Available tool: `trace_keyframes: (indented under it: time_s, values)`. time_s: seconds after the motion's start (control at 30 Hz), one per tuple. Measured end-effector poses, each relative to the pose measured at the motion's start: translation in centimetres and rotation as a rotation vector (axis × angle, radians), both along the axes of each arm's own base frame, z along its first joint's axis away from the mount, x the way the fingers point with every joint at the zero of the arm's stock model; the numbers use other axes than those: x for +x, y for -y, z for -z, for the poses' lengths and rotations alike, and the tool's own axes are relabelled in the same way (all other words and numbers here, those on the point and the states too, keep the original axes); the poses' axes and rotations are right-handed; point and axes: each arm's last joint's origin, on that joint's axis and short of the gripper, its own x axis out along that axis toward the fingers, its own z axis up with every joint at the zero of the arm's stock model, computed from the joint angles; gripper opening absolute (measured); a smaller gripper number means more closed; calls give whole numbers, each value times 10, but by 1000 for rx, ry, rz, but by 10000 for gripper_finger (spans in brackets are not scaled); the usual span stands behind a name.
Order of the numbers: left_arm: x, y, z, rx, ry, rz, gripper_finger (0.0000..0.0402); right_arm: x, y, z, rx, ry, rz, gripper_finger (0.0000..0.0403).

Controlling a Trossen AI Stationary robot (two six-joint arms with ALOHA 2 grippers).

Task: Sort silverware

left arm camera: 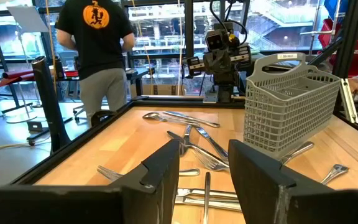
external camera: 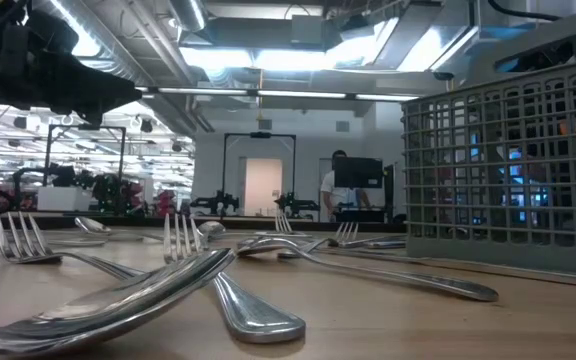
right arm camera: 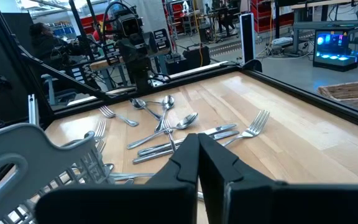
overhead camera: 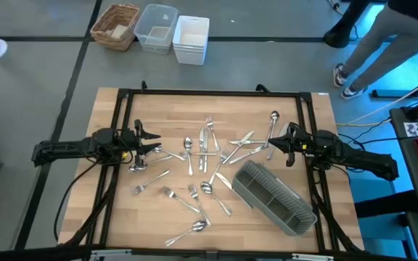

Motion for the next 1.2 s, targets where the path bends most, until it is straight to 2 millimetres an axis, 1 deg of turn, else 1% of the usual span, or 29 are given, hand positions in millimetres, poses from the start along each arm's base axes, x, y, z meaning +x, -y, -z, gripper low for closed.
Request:
trace_keyframes:
  time_s: [0.13, 0.3, 0.4, 0.5, 0.67, 0.83, 1.07, 1.13, 1.2]
  values:
    - [0, 0, 0, 3, -1, 0, 131, 0, 0, 0, 0, 0, 0, 8]
    - [0, -1, -1, 91, -12, -33, 131, 0, 0, 0, 0, 0, 0, 8]
    - [0, -1, 0, 59, -7, -31, 131, 0, 0, 0, 0, 0, 0, 8]
    - [0, -1, -1, -61, 21, -27, 131, 0, 0, 0, 0, 0, 0, 8]
    - [0, -1, -1, -372, 87, -18, 131, 0, 0, 0, 0, 0, 0, 8]
    - [0, -1, -1, -468, 113, -16, 131, 0, 0, -2, -6, 33, 1, 8]
    - [0, -1, -1, -789, 175, -3, 131, 1, 1, -4, -11, 57, 16, 8]
    - [1, 0, -1, -857, 184, 7, 131, 1, 1, -4, -11, 57, 20, 8]
    - [3, 2, -5, -889, 211, 41, 131, 0, 1, -4, -11, 57, 19, 8]
